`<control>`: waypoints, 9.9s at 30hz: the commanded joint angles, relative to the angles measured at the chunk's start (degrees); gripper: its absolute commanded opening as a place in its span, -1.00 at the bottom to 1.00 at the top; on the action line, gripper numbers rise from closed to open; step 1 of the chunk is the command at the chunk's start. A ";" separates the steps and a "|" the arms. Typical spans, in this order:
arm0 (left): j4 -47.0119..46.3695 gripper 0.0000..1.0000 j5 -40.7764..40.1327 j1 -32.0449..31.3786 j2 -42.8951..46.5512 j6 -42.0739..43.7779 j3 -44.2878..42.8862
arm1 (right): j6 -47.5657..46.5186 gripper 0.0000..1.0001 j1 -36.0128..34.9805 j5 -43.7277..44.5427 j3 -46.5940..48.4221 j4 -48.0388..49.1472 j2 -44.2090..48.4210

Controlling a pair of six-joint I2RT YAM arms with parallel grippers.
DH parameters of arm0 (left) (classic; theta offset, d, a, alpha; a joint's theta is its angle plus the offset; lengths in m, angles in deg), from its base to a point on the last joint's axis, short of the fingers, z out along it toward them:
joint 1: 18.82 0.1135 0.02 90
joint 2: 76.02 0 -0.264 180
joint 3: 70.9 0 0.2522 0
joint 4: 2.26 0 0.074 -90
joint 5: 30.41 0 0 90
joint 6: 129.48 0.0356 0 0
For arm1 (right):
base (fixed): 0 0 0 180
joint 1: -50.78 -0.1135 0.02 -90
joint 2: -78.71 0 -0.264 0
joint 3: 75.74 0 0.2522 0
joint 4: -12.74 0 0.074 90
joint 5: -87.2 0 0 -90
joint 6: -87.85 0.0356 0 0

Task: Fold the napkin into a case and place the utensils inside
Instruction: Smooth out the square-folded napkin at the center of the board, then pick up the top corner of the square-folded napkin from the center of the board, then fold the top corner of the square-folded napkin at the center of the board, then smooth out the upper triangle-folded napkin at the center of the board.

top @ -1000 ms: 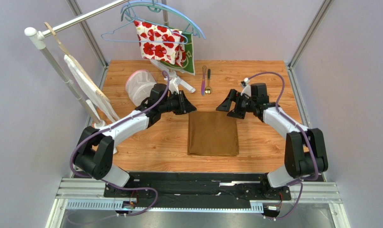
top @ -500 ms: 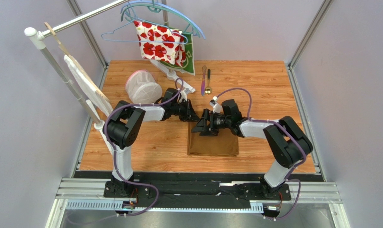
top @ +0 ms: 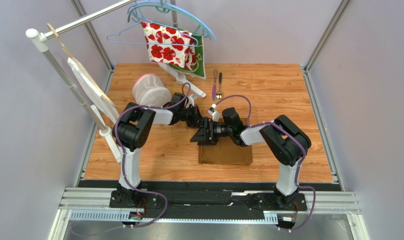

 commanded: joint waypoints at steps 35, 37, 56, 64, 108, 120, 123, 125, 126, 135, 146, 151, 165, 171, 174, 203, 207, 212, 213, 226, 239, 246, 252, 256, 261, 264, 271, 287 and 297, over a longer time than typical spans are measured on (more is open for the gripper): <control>-0.41 -0.84 -2.86 0.36 0.46 -2.18 0.24 | 17.16 0.64 -13.80 0.69 -14.84 36.73 -10.38; -0.32 -0.84 -2.86 0.36 0.46 -2.09 0.24 | 18.21 0.64 -14.15 0.87 -16.24 37.79 -9.16; 16.02 -0.35 -7.69 -0.16 17.41 5.30 -3.98 | -9.37 0.70 10.58 39.46 -12.79 -67.58 43.84; 20.07 -0.32 -12.79 -8.42 32.43 6.17 3.40 | -7.19 0.18 16.17 43.92 -18.18 -72.94 49.47; 19.02 -0.32 -15.61 -18.27 41.60 3.71 17.30 | -8.85 -0.84 11.51 46.49 -14.67 -71.80 48.41; 18.31 -0.32 -15.17 -18.27 41.42 3.54 17.47 | -10.08 -0.98 10.98 42.74 -10.27 -76.03 50.17; 19.01 -0.32 -16.57 -18.36 42.21 2.84 17.73 | -10.70 -1.00 10.64 37.98 -9.31 -70.85 48.51; 20.32 -0.32 -20.76 -18.27 44.04 1.70 18.17 | -11.49 -1.00 9.59 35.52 -6.33 -67.25 44.41; 21.38 -0.32 -22.71 -18.27 44.93 1.26 18.96 | -11.84 -1.00 9.23 34.72 -5.01 -64.54 42.72; 23.85 -0.27 -31.87 -15.03 52.49 -2.08 23.96 | -11.23 -1.00 3.43 21.80 19.15 -53.97 12.35; 25.17 -0.26 -30.90 -12.82 56.36 -1.12 25.64 | -9.73 -1.00 2.81 20.56 31.74 -51.06 -2.91; 24.20 -0.26 -29.23 -12.82 55.31 -1.30 25.38 | -9.12 -1.00 2.81 19.51 31.74 -50.10 -5.72; 23.32 -0.26 -27.21 -12.91 55.39 -1.47 26.17 | -8.06 -0.97 2.90 20.56 35.43 -49.30 -9.93; 21.74 -0.22 -24.67 -12.82 54.52 -1.21 26.70 | -8.24 -0.92 2.90 20.56 37.45 -49.48 -11.70; 21.04 -0.21 -23.61 -12.82 53.64 -1.38 26.87 | -7.89 -0.90 2.81 20.03 37.72 -49.39 -12.32; -12.44 -0.83 -6.91 -20.03 28.69 -8.41 30.03 | -20.37 0.55 14.85 4.23 5.74 -41.49 18.27; -16.48 -0.83 -6.99 -19.94 27.10 -9.56 32.50 | -21.07 0.62 16.34 1.67 2.13 -39.46 18.18; -20.26 -0.82 -7.00 -19.94 25.60 -10.00 35.92 | -19.58 0.69 18.28 -1.23 -1.31 -33.05 17.40; -22.19 -0.82 -6.65 -19.94 25.08 -10.00 36.36 | -19.58 0.69 18.89 -1.76 -1.22 -32.78 16.35; -33.37 -0.67 -5.68 -19.85 18.04 -10.88 42.17 | -16.33 0.82 20.65 -5.63 -0.51 -25.75 13.18; -34.51 -0.56 -4.88 -19.94 18.48 -9.38 44.19 | -15.80 0.83 24.34 -7.12 3.17 -20.48 4.92; -36.97 -0.56 -4.80 -19.94 16.46 -10.26 44.98 | -15.00 0.83 28.74 -11.17 3.53 -13.89 -0.18; -41.10 -0.56 -4.18 -19.94 13.13 -10.79 46.29 | -15.01 0.84 31.63 -11.87 3.97 -12.40 -3.26; -42.42 -0.54 -4.09 -19.94 13.29 -10.44 47.44 | -14.48 0.84 33.66 -11.61 4.40 -11.95 -4.75; -41.72 -0.52 -3.75 -19.94 15.57 -9.21 48.23 | -15.09 0.84 34.80 -9.33 6.60 -15.98 -5.98; -40.14 -0.53 -3.83 -19.94 16.37 -8.42 48.23 | -14.30 0.83 34.98 -8.80 7.39 -16.78 -7.30; -39.70 -0.51 -2.95 -19.94 21.46 -8.68 49.37 | -15.01 0.83 34.89 -8.09 8.27 -18.54 -7.74; -40.66 -0.51 -4.01 -19.94 19.28 -9.99 50.95 | -16.68 0.83 34.28 -7.21 9.42 -20.65 -7.74; -22.62 -0.43 -8.39 -19.94 38.75 -9.03 52.63 | -21.59 0.82 33.49 -3.70 15.12 -28.81 -8.62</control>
